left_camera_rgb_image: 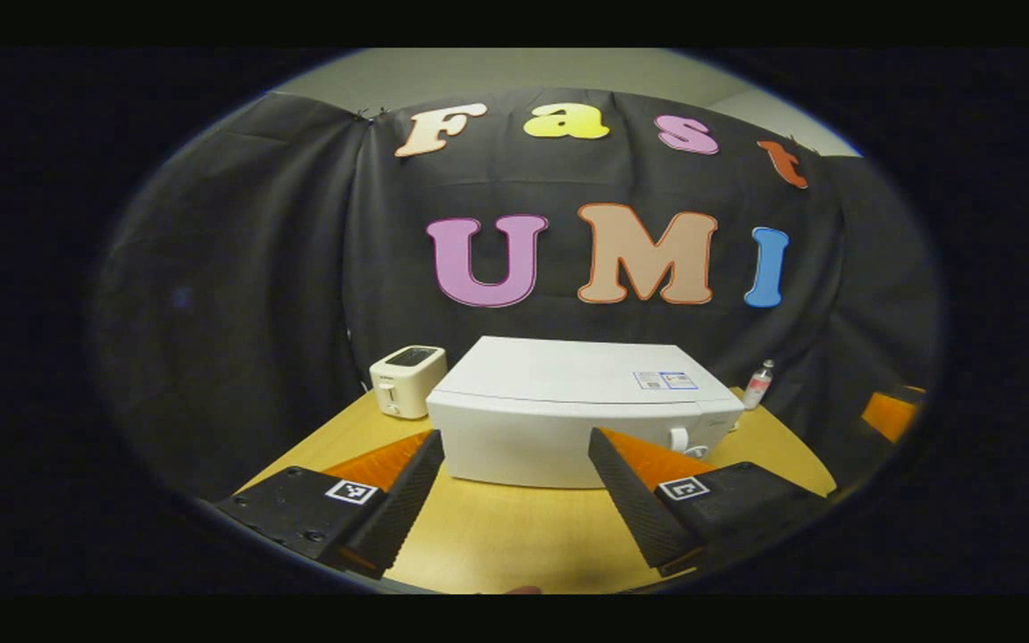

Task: Open the microwave oven with the left hand, put the food in, and close the microwave oven.

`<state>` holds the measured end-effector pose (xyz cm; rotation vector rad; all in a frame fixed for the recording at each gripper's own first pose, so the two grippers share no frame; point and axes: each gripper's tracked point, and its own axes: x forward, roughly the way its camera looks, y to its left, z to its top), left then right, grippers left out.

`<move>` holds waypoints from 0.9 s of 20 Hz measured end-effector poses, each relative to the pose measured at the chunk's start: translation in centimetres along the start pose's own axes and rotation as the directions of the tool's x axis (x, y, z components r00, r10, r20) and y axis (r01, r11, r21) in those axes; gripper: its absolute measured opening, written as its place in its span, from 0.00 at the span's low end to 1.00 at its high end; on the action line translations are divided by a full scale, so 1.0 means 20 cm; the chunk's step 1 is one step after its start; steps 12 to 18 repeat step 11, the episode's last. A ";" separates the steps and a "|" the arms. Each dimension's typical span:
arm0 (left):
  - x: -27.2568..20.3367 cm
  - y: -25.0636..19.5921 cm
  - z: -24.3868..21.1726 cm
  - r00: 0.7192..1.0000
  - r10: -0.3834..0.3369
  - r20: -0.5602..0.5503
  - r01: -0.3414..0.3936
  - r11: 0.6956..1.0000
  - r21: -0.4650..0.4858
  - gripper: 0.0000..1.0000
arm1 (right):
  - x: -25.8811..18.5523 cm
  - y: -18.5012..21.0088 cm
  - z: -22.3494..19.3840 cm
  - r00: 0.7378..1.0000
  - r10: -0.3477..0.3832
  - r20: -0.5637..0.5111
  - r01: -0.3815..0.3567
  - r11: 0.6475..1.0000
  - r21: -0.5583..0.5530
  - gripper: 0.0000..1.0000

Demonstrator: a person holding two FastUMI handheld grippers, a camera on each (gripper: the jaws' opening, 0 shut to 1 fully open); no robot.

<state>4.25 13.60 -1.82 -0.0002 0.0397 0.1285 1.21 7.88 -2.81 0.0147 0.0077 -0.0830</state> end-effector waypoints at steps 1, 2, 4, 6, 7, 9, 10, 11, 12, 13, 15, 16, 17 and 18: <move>0.01 0.03 0.00 1.000 -0.013 0.001 0.013 1.000 0.007 0.98 | -0.01 0.04 0.01 1.000 -0.007 0.002 0.007 1.000 0.004 0.91; 0.01 0.05 0.01 1.000 -0.027 -0.003 0.027 1.000 0.014 0.98 | -0.02 0.08 0.01 1.000 -0.014 0.004 0.014 1.000 0.006 0.91; 0.01 0.09 0.00 0.998 -0.059 -0.008 0.059 0.998 0.033 0.98 | -0.04 0.16 0.00 1.000 -0.029 0.002 0.028 0.999 0.014 0.91; 0.02 0.15 -0.01 0.996 -0.084 -0.009 0.085 0.994 0.066 0.98 | -0.08 0.23 0.00 0.999 -0.052 0.005 0.052 0.998 0.025 0.91; 0.01 0.17 -0.01 0.995 -0.094 -0.011 0.095 0.992 0.086 0.98 | -0.10 0.26 -0.02 0.998 -0.064 -0.001 0.064 0.997 0.032 0.91; 0.02 0.20 -0.01 0.992 -0.123 -0.011 0.124 0.986 0.113 0.98 | -0.14 0.31 -0.01 0.996 -0.089 0.006 0.089 0.995 0.050 0.91; 0.02 0.21 -0.02 0.990 -0.142 -0.014 0.143 0.982 0.121 0.98 | -0.16 0.33 -0.01 0.994 -0.105 0.011 0.105 0.993 0.060 0.91; 0.02 0.21 -0.02 0.986 -0.163 -0.014 0.164 0.979 0.124 1.00 | -0.18 0.35 -0.01 0.993 -0.120 0.014 0.119 0.991 0.069 0.91; 0.02 0.21 -0.02 0.986 -0.163 -0.014 0.164 0.979 0.124 1.00 | -0.18 0.35 -0.01 0.993 -0.120 0.014 0.119 0.991 0.069 0.91; 0.02 0.21 -0.02 0.986 -0.163 -0.014 0.164 0.979 0.124 1.00 | -0.18 0.35 -0.01 0.993 -0.120 0.014 0.119 0.991 0.069 0.91; 0.02 0.21 -0.02 0.986 -0.163 -0.014 0.164 0.979 0.124 1.00 | -0.18 0.35 -0.01 0.993 -0.120 0.014 0.119 0.991 0.069 0.91; 0.02 0.21 -0.02 0.986 -0.163 -0.014 0.164 0.979 0.124 1.00 | -0.18 0.35 -0.01 0.993 -0.120 0.014 0.119 0.991 0.069 0.91; 0.02 0.21 -0.02 0.986 -0.163 -0.014 0.164 0.979 0.124 1.00 | -0.18 0.35 -0.01 0.993 -0.120 0.014 0.119 0.991 0.069 0.91; 0.02 0.21 -0.02 0.986 -0.163 -0.014 0.164 0.979 0.124 1.00 | -0.18 0.35 -0.01 0.993 -0.120 0.014 0.119 0.991 0.069 0.91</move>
